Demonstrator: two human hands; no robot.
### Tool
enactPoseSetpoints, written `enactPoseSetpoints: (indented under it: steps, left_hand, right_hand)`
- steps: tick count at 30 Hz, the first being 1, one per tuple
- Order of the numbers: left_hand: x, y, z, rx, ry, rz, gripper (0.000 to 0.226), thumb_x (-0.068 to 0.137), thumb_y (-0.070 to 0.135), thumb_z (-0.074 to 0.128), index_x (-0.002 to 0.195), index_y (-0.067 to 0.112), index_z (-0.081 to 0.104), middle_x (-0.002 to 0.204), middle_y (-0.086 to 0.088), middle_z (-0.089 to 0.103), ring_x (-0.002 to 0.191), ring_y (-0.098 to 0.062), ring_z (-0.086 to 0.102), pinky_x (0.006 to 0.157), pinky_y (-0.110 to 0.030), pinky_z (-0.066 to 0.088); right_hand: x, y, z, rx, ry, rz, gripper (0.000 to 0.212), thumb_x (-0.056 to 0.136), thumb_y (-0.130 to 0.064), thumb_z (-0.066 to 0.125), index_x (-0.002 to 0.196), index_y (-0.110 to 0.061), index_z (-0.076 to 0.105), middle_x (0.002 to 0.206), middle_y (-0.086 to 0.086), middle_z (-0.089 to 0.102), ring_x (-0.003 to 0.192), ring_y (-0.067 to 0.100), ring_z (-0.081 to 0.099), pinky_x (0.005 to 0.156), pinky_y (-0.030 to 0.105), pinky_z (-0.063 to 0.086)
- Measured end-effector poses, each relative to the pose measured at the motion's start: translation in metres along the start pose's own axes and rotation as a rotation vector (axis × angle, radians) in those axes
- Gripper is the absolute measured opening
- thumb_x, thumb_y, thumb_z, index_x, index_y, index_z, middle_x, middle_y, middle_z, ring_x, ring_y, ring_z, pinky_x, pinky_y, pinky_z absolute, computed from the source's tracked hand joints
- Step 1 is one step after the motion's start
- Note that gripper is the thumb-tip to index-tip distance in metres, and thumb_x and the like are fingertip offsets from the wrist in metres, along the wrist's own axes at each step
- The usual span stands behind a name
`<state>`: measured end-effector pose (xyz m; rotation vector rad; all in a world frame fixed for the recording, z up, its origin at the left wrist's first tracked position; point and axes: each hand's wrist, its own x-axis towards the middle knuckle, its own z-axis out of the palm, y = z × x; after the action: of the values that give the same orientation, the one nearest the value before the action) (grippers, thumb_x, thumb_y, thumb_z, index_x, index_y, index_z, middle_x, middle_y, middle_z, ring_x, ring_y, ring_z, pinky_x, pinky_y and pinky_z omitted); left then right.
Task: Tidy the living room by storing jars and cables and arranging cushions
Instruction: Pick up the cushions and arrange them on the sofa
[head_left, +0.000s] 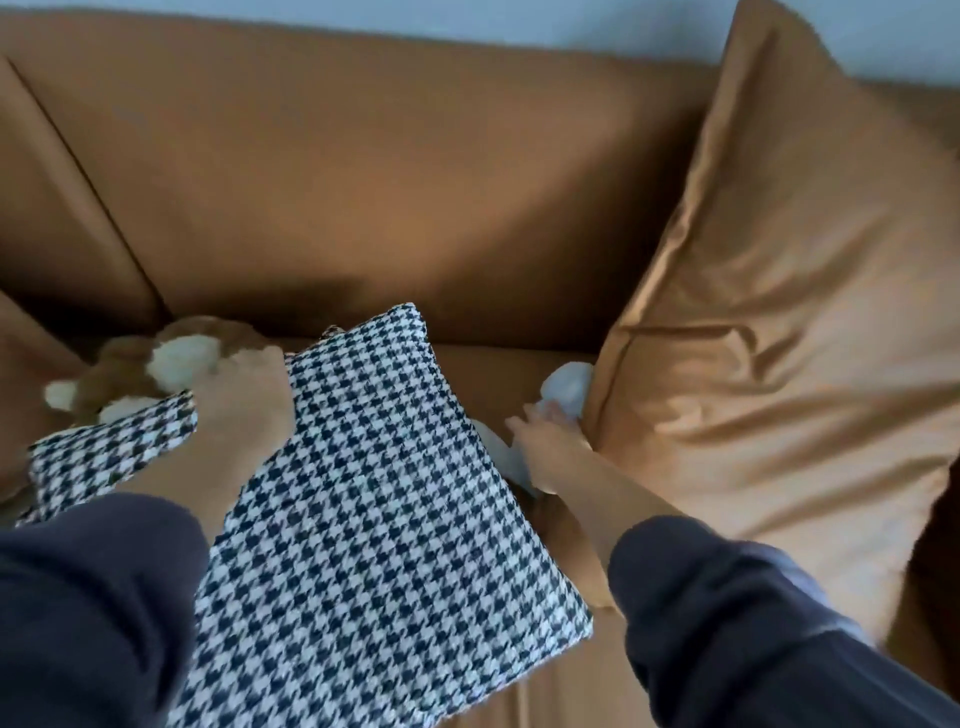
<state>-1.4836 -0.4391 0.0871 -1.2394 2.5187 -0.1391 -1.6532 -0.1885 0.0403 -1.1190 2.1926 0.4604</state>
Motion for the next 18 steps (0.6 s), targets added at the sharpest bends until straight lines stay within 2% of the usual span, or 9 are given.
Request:
enactPoseSetpoints:
  steps: [3,5,7,9,11,13,15,18]
  left_hand:
    - [-0.013,0.031,0.013,-0.184,0.023,0.121,0.057,0.091,0.024,0.050,0.143,0.020,0.026,0.149,-0.011,0.033,0.139,-0.031,0.028,0.109,-0.062,0.028]
    - [-0.020,0.047,0.026,-0.250,0.034,0.205,0.064,0.095,0.044,0.039,0.150,0.029,0.009,0.161,-0.006,0.007,0.149,-0.030,0.005,0.110,-0.069,0.010]
    - [-0.028,0.057,0.040,-0.184,0.068,0.272,0.071,0.094,0.062,0.026,0.151,0.037,-0.008,0.162,-0.003,-0.014,0.149,-0.031,-0.011,0.108,-0.072,0.003]
    - [-0.026,0.052,0.057,-0.100,0.058,0.286,0.072,0.092,0.069,0.016,0.150,0.039,-0.015,0.161,-0.002,-0.020,0.148,-0.032,-0.015,0.109,-0.073,0.004]
    - [-0.021,0.046,0.063,-0.085,0.013,0.264,0.072,0.092,0.070,0.011,0.150,0.039,-0.017,0.161,-0.001,-0.021,0.148,-0.031,-0.015,0.109,-0.073,0.005]
    - [-0.018,0.047,0.059,-0.051,-0.047,0.246,0.072,0.093,0.070,0.012,0.150,0.038,-0.016,0.161,-0.001,-0.020,0.148,-0.032,-0.014,0.109,-0.073,0.005]
    - [-0.019,0.056,0.046,-0.069,-0.107,0.216,0.073,0.095,0.065,0.025,0.152,0.035,-0.009,0.162,-0.004,-0.015,0.148,-0.033,-0.012,0.110,-0.072,0.006]
    - [-0.029,0.080,0.020,-0.213,-0.089,0.238,0.075,0.093,0.049,0.050,0.153,0.023,0.013,0.162,-0.007,0.004,0.150,-0.027,0.002,0.114,-0.067,0.008]
  right_hand:
    - [0.010,-0.003,0.013,-0.224,-0.018,-0.021,0.084,0.090,-0.028,0.061,0.154,-0.025,0.006,0.159,0.002,0.016,0.146,0.039,0.000,0.111,0.066,0.009]
    - [0.021,-0.005,0.021,-0.297,-0.022,-0.020,0.084,0.091,-0.031,0.058,0.154,-0.026,0.004,0.159,0.001,0.016,0.146,0.039,-0.003,0.107,0.073,0.001]
    - [0.029,-0.008,0.025,-0.350,-0.016,0.005,0.068,0.091,-0.033,0.057,0.150,-0.028,0.024,0.154,0.003,0.027,0.145,0.039,0.004,0.105,0.076,0.001]
    - [0.031,-0.009,0.028,-0.346,0.055,0.037,0.047,0.090,-0.029,0.059,0.135,-0.029,0.047,0.140,0.003,0.042,0.138,0.038,0.022,0.104,0.074,0.010]
    - [0.031,-0.002,0.028,-0.201,0.179,0.084,0.033,0.090,-0.018,0.056,0.123,-0.023,0.054,0.128,0.005,0.048,0.126,0.036,0.036,0.102,0.059,0.028]
    - [0.030,0.012,0.016,0.008,0.292,0.153,0.028,0.089,-0.010,0.053,0.116,-0.017,0.053,0.123,0.007,0.049,0.116,0.034,0.043,0.096,0.044,0.036]
    - [0.023,0.024,-0.005,0.214,0.415,0.185,0.025,0.088,-0.009,0.053,0.113,-0.013,0.054,0.119,0.009,0.053,0.110,0.032,0.050,0.093,0.039,0.036]
    - [0.003,0.031,-0.035,0.783,0.666,0.171,0.028,0.083,0.000,0.046,0.103,-0.011,0.062,0.102,0.007,0.063,0.093,0.026,0.056,0.080,0.038,0.045]
